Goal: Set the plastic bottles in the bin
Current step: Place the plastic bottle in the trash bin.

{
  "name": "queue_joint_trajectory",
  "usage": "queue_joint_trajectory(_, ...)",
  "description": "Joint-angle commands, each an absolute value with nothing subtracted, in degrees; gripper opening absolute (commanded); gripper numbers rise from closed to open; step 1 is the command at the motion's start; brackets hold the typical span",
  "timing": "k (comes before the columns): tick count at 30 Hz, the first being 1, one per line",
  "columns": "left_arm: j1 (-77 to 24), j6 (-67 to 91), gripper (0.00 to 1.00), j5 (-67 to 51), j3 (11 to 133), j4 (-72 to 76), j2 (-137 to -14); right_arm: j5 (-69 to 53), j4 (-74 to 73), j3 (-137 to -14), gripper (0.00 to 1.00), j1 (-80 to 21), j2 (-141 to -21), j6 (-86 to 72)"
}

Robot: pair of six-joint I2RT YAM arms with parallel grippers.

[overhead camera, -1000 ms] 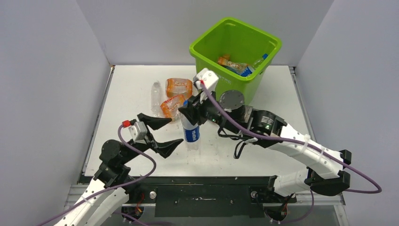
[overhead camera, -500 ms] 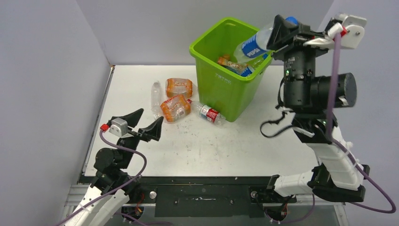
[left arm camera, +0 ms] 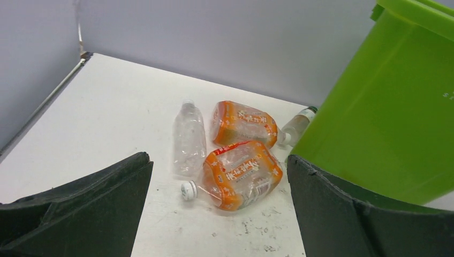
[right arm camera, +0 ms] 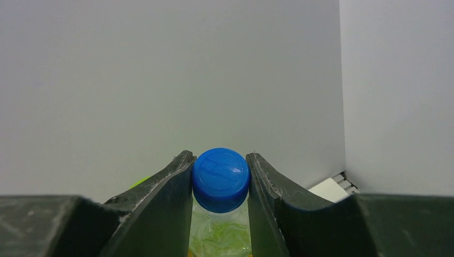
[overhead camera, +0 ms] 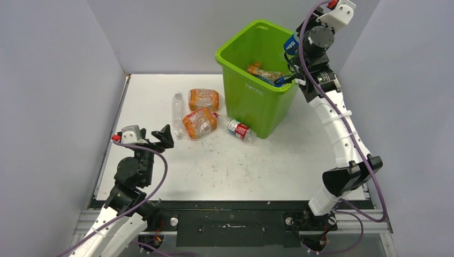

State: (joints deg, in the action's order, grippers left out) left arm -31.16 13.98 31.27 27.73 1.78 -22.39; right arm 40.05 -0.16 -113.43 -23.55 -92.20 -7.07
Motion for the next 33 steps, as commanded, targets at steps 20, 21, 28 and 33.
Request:
queue_joint_trajectory(20, -29.0, 15.8, 0.96, 36.0, 29.8, 0.4, -21.1, 20.0, -10.1, -117.8, 0.98, -27.1, -88.7, -24.1)
queue_joint_trajectory(21, -29.1, 15.7, 0.96, 36.0, 29.8, 0.4, -21.5, 19.7, -9.1, -115.7, 0.98, -29.3, -86.8, -24.0)
queue_joint_trajectory(28, -29.4, 14.2, 0.96, 34.6, 29.9, 0.4, -23.9, 15.9, -7.0, -96.1, 0.97, -37.9, -72.3, -24.0)
queue_joint_trajectory(33, -29.4, 12.7, 0.96, 32.0, 31.4, -2.2, -29.6, 2.9, -12.3, -88.4, 0.96, -39.2, -65.0, -25.3)
